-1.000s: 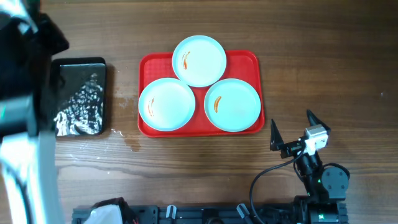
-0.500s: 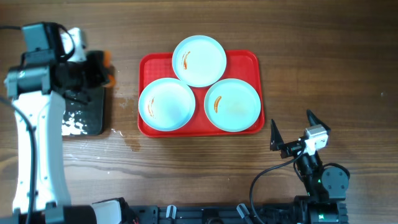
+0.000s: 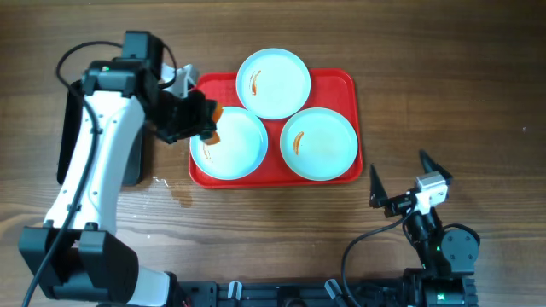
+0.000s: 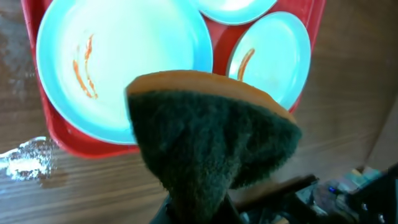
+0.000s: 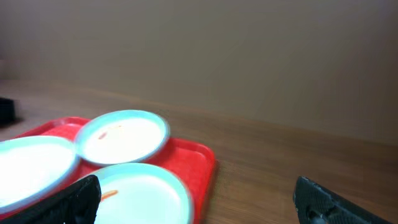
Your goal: Clean dirty plates on tray and stack at the side
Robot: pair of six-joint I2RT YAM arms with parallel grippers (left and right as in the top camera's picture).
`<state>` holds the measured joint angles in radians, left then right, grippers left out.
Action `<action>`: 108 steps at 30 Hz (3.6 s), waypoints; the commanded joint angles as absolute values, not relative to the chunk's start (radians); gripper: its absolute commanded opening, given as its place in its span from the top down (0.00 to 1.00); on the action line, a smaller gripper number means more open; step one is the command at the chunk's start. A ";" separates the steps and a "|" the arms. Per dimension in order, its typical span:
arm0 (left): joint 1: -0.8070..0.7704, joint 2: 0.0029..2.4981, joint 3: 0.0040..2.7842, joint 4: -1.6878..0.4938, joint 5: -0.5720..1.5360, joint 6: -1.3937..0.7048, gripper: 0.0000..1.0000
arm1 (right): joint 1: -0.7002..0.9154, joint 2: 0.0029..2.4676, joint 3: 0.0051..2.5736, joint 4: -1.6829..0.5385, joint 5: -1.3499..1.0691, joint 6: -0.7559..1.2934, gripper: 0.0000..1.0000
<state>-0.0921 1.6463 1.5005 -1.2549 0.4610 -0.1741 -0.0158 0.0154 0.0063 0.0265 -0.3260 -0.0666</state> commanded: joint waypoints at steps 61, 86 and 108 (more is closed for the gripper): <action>-0.162 1.704 1.356 -1.043 0.226 -0.398 0.96 | 0.544 2.187 1.839 -1.042 -0.371 0.237 0.46; -0.162 1.704 1.356 -1.035 0.226 -0.398 0.96 | 0.566 2.271 1.738 -0.867 -0.353 0.273 0.63; -0.162 1.704 1.309 -0.968 0.226 -0.398 0.96 | 0.566 2.273 1.677 -0.770 -0.337 0.423 0.87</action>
